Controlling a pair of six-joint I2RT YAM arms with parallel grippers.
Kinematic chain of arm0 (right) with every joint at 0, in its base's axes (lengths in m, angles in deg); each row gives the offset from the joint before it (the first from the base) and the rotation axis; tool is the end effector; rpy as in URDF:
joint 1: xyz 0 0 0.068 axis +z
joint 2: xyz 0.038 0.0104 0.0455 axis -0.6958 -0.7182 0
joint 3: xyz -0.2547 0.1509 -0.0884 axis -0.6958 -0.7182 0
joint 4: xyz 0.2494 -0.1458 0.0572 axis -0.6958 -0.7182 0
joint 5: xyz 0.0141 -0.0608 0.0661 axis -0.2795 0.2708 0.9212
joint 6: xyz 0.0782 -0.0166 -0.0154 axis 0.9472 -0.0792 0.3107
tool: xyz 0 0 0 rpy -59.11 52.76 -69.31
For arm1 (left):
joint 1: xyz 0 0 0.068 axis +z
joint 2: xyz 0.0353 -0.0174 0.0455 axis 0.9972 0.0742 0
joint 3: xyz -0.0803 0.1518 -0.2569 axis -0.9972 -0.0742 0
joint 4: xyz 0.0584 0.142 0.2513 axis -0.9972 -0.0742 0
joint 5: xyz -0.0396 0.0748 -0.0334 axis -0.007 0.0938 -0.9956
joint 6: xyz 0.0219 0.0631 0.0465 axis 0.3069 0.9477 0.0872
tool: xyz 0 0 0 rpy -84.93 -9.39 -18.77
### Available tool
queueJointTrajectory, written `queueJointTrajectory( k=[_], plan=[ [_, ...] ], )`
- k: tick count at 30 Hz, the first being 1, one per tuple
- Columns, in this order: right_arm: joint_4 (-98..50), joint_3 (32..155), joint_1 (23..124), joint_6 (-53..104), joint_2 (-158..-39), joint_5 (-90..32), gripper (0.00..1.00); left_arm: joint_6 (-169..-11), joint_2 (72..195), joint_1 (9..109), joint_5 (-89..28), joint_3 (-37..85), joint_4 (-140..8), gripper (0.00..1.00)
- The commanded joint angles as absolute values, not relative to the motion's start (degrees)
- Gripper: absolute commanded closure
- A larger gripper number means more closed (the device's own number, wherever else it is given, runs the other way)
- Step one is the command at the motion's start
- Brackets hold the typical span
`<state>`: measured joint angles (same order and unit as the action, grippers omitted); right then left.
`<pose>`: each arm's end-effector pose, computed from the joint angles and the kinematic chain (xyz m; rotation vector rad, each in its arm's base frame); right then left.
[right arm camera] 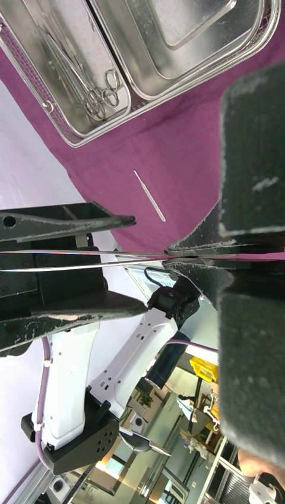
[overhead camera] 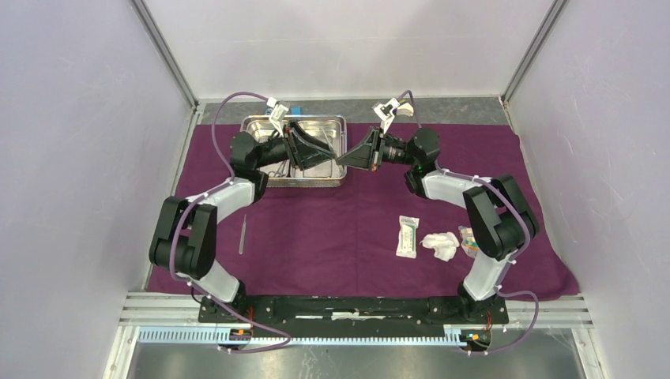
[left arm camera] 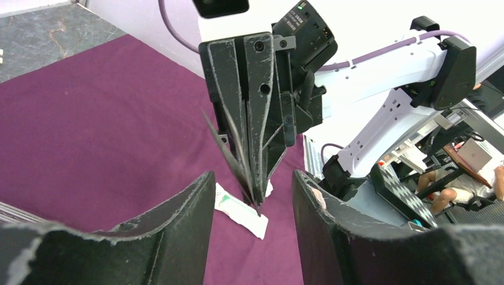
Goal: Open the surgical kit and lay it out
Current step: Place the medical item in the surgical kit.
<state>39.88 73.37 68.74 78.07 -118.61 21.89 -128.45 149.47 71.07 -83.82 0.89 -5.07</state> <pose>0.3600 0.2317 0.2829 -0.5912 1.5948 1.7949 0.3455 -0.1548 0.3103 0.6337 1.4677 -1.5469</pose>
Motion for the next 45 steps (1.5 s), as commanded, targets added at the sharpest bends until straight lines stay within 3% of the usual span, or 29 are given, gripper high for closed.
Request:
queueJointTrajectory(
  k=[1,17,34,45],
  plan=[
    [43.68,73.54,68.88,78.45,-119.27,22.01,1.00,-130.91,149.40,70.71,-84.26,2.95,-0.92,0.44],
    [44.71,72.94,68.87,79.04,-119.90,21.62,1.00,-131.97,151.13,70.63,-83.77,4.46,-0.90,0.70],
    [49.02,71.52,69.58,81.41,-120.61,19.49,1.00,-133.56,152.05,70.19,-82.58,4.79,0.73,0.77],
    [49.08,71.35,69.94,81.65,-121.04,19.13,0.96,-133.56,152.36,70.19,-82.32,4.79,0.85,0.87]
  ],
)
